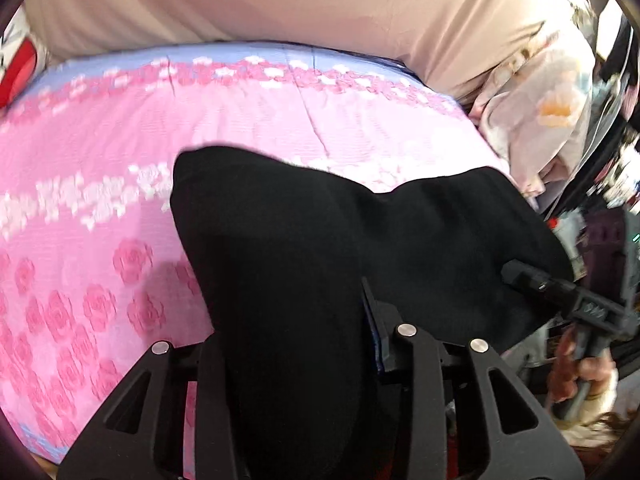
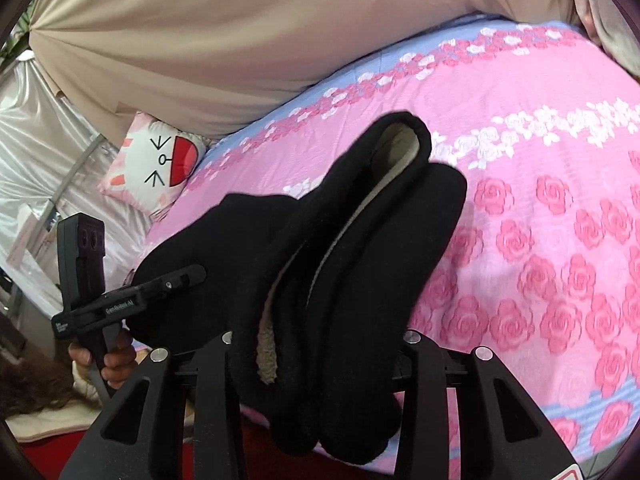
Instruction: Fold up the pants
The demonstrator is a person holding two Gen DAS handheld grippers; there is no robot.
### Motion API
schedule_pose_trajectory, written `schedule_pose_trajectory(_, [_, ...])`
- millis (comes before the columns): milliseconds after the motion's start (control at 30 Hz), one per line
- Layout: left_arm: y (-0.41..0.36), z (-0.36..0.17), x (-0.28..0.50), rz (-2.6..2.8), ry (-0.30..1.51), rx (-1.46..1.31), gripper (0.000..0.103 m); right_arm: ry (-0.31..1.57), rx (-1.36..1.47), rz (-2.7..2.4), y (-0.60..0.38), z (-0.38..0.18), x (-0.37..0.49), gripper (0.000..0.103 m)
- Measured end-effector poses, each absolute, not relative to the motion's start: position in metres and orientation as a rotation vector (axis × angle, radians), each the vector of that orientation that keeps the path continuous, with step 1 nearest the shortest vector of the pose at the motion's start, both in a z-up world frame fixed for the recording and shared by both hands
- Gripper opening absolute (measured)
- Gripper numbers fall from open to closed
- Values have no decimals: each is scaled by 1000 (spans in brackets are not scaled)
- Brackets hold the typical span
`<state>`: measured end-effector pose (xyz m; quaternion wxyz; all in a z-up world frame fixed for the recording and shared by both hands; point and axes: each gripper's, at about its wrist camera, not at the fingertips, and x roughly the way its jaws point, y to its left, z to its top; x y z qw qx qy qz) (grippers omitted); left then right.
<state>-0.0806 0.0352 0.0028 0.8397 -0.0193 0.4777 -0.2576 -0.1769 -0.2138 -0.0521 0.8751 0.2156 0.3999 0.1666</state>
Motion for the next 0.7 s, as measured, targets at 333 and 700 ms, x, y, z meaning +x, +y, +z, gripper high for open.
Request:
schedule_pose_trajectory(333, [34, -8, -84, -509, 1026, 9, 38, 887, 493, 306, -226, -79, -175, 37])
schedule_pose_trajectory(700, [39, -24, -86, -470, 1078, 7, 47, 923, 562, 307, -233, -97, -177, 48])
